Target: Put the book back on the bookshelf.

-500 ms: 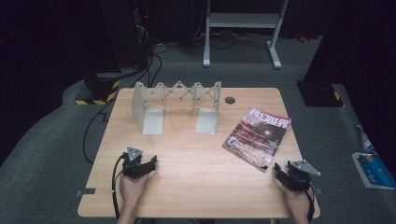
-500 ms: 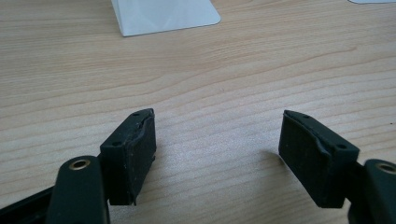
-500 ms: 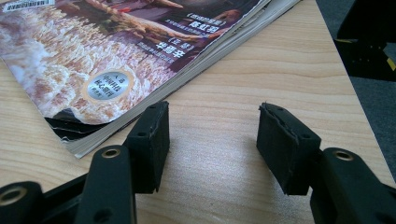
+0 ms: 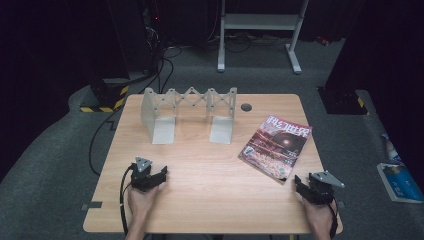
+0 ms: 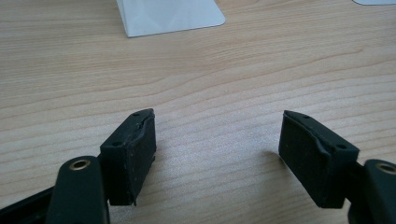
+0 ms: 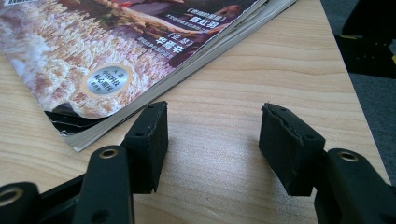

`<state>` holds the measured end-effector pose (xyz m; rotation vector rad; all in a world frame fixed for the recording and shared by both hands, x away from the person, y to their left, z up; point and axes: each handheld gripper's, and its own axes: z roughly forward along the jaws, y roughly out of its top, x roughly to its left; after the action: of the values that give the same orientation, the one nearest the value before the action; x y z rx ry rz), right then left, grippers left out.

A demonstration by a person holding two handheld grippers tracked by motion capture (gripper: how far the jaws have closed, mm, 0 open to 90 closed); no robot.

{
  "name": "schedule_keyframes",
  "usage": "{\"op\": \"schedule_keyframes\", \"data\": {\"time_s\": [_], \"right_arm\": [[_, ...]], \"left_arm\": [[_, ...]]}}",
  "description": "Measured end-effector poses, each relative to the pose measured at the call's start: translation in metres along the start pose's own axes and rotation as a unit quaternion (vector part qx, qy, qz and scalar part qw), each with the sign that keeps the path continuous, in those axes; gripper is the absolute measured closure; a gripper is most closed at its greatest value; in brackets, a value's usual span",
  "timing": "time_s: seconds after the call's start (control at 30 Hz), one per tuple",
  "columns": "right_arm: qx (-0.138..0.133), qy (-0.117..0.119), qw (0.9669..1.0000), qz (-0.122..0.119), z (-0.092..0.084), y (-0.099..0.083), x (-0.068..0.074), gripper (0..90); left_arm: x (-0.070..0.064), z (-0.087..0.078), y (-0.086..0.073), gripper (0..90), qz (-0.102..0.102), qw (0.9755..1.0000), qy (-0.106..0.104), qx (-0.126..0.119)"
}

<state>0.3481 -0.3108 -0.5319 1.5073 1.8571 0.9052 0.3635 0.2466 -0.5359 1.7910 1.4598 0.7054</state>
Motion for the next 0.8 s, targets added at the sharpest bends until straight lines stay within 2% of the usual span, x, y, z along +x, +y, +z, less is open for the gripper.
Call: {"op": "schedule_keyframes", "data": {"time_s": [0.4, 0.53, 0.6, 0.8], "right_arm": [[0.014, 0.011, 0.9998, -0.006, -0.0018, 0.0027, -0.0028, 44.0], [0.019, 0.006, 0.9998, 0.0, -0.0037, 0.0033, -0.0033, 51.6], [0.019, 0.005, 0.9998, 0.0, -0.004, 0.0034, -0.0036, 52.4], [0.015, 0.016, 0.9995, 0.02, -0.0062, 0.0045, -0.0047, 55.3]], "left_arm": [[-0.0016, 0.0004, -0.0001, 27.3, 0.004, 1.0, 0.005, 0.002], [-0.0021, 0.0006, -0.0003, 27.3, 0.007, 0.9999, 0.008, 0.002], [-0.0021, 0.0006, -0.0003, 27.3, 0.008, 0.9999, 0.008, 0.002], [-0.0022, 0.0003, -0.0004, 27.3, 0.007, 0.9999, 0.01, 0.002]]}}
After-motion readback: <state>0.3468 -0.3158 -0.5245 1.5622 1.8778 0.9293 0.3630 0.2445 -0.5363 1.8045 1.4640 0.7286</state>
